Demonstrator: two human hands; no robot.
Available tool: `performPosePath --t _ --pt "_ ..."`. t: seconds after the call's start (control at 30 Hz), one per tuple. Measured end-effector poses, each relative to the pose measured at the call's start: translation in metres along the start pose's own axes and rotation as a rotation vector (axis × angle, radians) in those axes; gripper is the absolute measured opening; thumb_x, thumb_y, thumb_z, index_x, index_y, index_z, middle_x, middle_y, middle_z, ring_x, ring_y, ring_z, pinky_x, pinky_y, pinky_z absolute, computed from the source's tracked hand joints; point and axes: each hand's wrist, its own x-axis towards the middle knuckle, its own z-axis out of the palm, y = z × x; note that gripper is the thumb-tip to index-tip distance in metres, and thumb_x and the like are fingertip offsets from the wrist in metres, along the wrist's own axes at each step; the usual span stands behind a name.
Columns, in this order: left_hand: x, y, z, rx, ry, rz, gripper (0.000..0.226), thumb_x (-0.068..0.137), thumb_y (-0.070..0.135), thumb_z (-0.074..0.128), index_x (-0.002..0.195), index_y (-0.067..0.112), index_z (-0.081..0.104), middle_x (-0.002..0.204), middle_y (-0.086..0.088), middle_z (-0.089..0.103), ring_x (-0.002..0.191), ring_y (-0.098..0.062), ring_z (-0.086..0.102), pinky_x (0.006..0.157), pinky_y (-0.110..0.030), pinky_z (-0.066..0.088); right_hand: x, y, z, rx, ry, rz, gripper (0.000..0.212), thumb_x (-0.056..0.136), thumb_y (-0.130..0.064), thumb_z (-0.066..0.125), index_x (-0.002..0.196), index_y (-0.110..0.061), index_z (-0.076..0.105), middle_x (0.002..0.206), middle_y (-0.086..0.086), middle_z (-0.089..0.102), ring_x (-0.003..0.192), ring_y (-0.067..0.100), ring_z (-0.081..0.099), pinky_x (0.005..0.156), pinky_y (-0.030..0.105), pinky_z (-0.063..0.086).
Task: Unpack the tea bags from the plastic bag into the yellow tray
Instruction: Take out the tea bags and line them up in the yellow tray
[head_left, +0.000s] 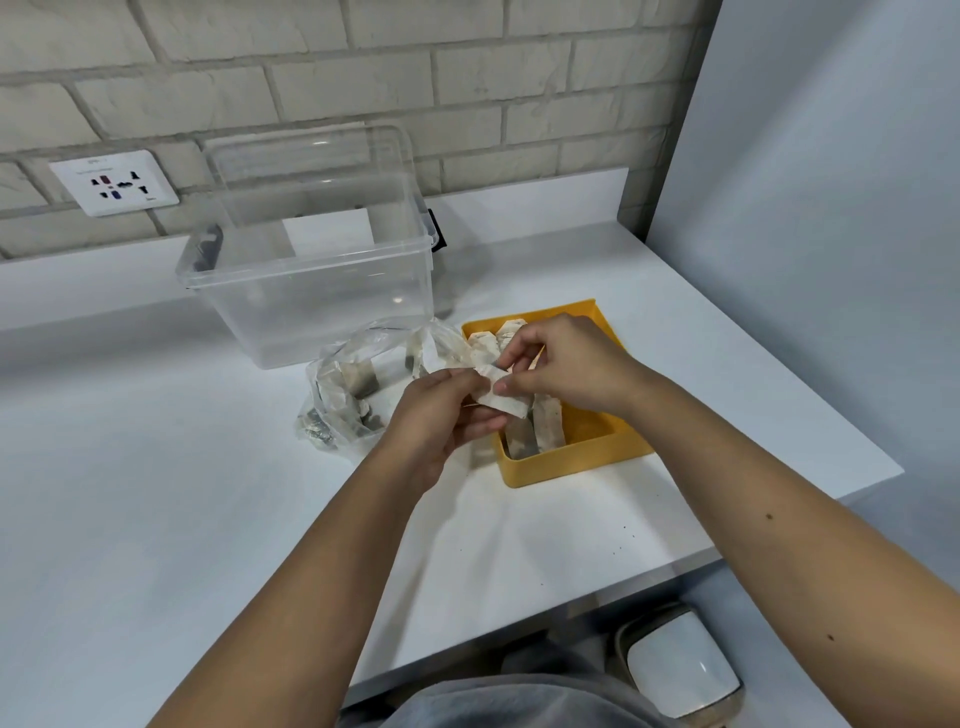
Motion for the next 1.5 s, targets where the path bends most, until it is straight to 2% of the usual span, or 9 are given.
performPosePath --t 0.23,0.3,0.43,0.53,0.7,1.0,1.17,1.3,1.5 --pt "0.002 -0.002 0.007 0.146 0.096 0.021 0.025 0.093 0.018 0.061 0.109 0.0 0.064 0.096 -0.02 0.073 0.071 -0.028 0.073 0.067 -0.034 0.062 -0.007 0.005 0.003 0.027 0.003 0.0 0.012 0.078 -0.015 0.081 0.077 -0.015 0.069 0.068 -0.009 0.064 0.054 -0.005 0.057 0.053 0.011 0.047" --pt "0.003 -0.002 0.004 0.179 0.157 0.068 0.022 0.092 0.018 0.062 0.105 0.001 0.064 0.096 -0.02 0.072 0.066 -0.025 0.072 0.063 -0.032 0.061 -0.011 0.014 -0.003 0.123 -0.014 0.068 0.011 0.084 -0.01 0.075 0.081 -0.009 0.065 0.068 0.001 0.066 0.057 0.006 0.062 0.056 0.024 0.055" --pt "0.003 -0.001 -0.007 0.208 0.199 0.122 0.01 0.092 0.022 0.064 0.089 0.012 0.066 0.086 -0.007 0.071 0.074 -0.021 0.071 0.062 -0.03 0.059 -0.019 0.038 -0.017 0.239 -0.192 0.227 0.012 0.086 -0.006 0.072 0.085 -0.006 0.061 0.071 0.011 0.069 0.059 0.012 0.065 0.057 0.023 0.053" --pt "0.002 -0.003 -0.009 0.251 0.178 0.13 0.009 0.092 0.022 0.067 0.086 0.015 0.065 0.079 -0.003 0.066 0.068 -0.016 0.063 0.062 -0.027 0.058 -0.019 0.053 -0.012 0.228 -0.266 0.308 0.014 0.082 -0.005 0.076 0.087 -0.009 0.063 0.077 0.01 0.073 0.069 0.016 0.069 0.071 0.029 0.056" --pt "0.0 -0.005 -0.007 0.345 0.15 0.157 0.007 0.092 0.016 0.066 0.088 0.011 0.064 0.077 -0.005 0.064 0.065 -0.014 0.061 0.058 -0.026 0.055 -0.015 0.061 -0.001 0.079 -0.177 0.366 0.01 0.082 -0.012 0.077 0.088 -0.009 0.069 0.075 0.0 0.073 0.067 0.012 0.07 0.069 0.021 0.055" --pt "0.005 -0.009 -0.006 0.707 0.068 0.316 0.007 0.092 0.02 0.068 0.093 0.014 0.064 0.078 0.0 0.066 0.066 -0.01 0.063 0.061 -0.025 0.051 -0.011 0.07 0.001 0.102 -0.148 0.407 0.01 0.087 -0.015 0.07 0.085 -0.009 0.062 0.088 0.014 0.074 0.079 0.024 0.071 0.081 0.039 0.057" --pt "0.007 -0.005 -0.004 0.869 -0.005 0.384 0.007 0.09 0.022 0.07 0.087 0.022 0.064 0.083 0.0 0.071 0.08 -0.019 0.066 0.074 -0.025 0.049 -0.011 0.067 -0.007 0.183 -0.178 0.398 0.027 0.08 -0.016 0.079 0.099 -0.005 0.064 0.085 0.015 0.073 0.071 0.022 0.067 0.074 0.036 0.057" --pt "0.012 0.0 0.002 0.833 -0.097 0.362 0.01 0.087 0.02 0.074 0.092 0.016 0.067 0.082 0.0 0.073 0.088 -0.022 0.069 0.088 -0.037 0.052 -0.016 0.055 -0.024 0.255 -0.217 0.255 0.04 0.072 -0.017 0.086 0.107 -0.022 0.068 0.083 -0.001 0.068 0.074 0.009 0.065 0.066 0.021 0.052" --pt "0.015 -0.003 0.016 0.905 -0.036 0.363 0.009 0.085 0.032 0.074 0.092 0.029 0.07 0.088 0.008 0.072 0.088 -0.013 0.066 0.085 -0.032 0.049 -0.015 0.053 -0.027 0.207 -0.171 0.211 0.015 0.082 -0.023 0.077 0.09 -0.01 0.073 0.072 -0.006 0.067 0.067 0.007 0.063 0.062 0.019 0.051"
